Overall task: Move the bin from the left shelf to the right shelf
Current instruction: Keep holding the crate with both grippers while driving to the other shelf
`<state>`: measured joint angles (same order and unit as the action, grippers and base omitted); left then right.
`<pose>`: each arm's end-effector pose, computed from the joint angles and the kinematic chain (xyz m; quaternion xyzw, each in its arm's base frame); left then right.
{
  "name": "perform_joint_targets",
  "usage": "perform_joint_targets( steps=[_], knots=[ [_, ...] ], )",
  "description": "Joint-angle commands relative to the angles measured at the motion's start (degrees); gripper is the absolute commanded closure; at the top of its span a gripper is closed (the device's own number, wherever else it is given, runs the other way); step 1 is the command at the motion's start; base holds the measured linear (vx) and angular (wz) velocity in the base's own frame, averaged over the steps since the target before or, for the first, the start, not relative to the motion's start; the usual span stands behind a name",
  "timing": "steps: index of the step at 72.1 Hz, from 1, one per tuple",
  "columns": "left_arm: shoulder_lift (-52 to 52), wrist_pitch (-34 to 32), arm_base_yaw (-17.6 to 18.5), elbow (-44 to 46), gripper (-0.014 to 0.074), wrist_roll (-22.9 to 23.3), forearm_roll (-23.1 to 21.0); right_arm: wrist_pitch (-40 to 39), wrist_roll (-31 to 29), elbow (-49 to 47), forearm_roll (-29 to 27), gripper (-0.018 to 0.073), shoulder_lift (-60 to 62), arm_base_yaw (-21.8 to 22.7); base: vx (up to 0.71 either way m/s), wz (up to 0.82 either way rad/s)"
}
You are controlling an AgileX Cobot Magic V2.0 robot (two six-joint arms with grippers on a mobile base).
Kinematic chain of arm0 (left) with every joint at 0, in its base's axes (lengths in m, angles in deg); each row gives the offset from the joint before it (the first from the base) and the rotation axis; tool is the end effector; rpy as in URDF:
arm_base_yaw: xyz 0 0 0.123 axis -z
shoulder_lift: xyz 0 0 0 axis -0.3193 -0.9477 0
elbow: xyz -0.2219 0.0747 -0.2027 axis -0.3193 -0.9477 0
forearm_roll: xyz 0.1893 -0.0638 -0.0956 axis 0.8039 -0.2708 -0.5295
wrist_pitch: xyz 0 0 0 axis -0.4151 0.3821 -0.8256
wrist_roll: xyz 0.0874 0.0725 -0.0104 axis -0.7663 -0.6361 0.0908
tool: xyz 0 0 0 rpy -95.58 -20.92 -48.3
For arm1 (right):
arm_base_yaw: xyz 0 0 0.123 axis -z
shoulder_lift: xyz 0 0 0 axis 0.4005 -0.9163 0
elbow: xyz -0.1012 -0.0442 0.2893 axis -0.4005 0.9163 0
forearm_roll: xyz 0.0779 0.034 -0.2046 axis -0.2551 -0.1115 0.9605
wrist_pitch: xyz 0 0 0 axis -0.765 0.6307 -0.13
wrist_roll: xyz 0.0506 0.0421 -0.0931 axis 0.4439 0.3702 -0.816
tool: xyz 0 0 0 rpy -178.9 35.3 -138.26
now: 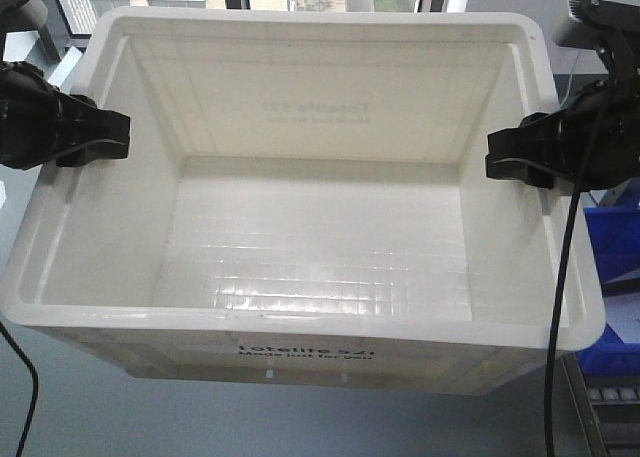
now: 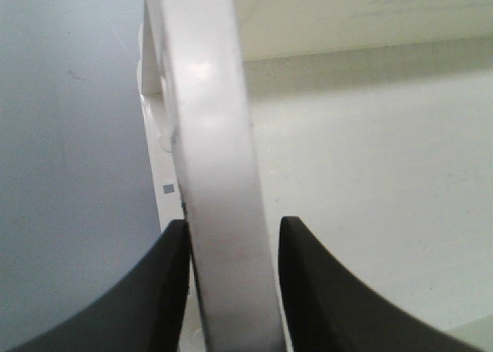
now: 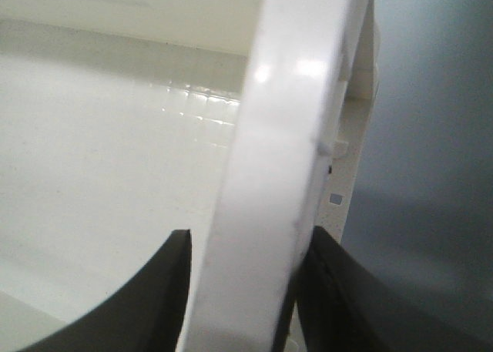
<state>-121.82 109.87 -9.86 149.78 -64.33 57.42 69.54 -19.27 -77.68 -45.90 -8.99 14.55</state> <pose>0.2337 -0.0650 0.3514 0.0841 0.9342 -0.1536 0.3108 0.2172 0.0617 0.3422 -0.0776 0.9392 0.1479 0.3000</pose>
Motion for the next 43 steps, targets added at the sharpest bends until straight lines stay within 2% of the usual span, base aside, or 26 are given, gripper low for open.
perform_joint_targets(
  steps=[1,21,43],
  knots=[
    [2.7,-3.91,0.48,2.02,0.0594,-2.62,-3.31,-4.8,-1.7,-2.08,-0.5,0.0564,1.86,0.2,0.47,0.06],
    [2.7,-3.96,0.48,2.02,0.0594,-2.62,-3.31,-4.8,-1.7,-2.08,-0.5,0.0564,1.86,0.2,0.44,0.2],
    [2.7,-4.09,0.48,2.02,0.0594,-2.62,-3.31,-4.8,-1.7,-2.08,-0.5,0.0564,1.86,0.2,0.35,0.54]
  ],
)
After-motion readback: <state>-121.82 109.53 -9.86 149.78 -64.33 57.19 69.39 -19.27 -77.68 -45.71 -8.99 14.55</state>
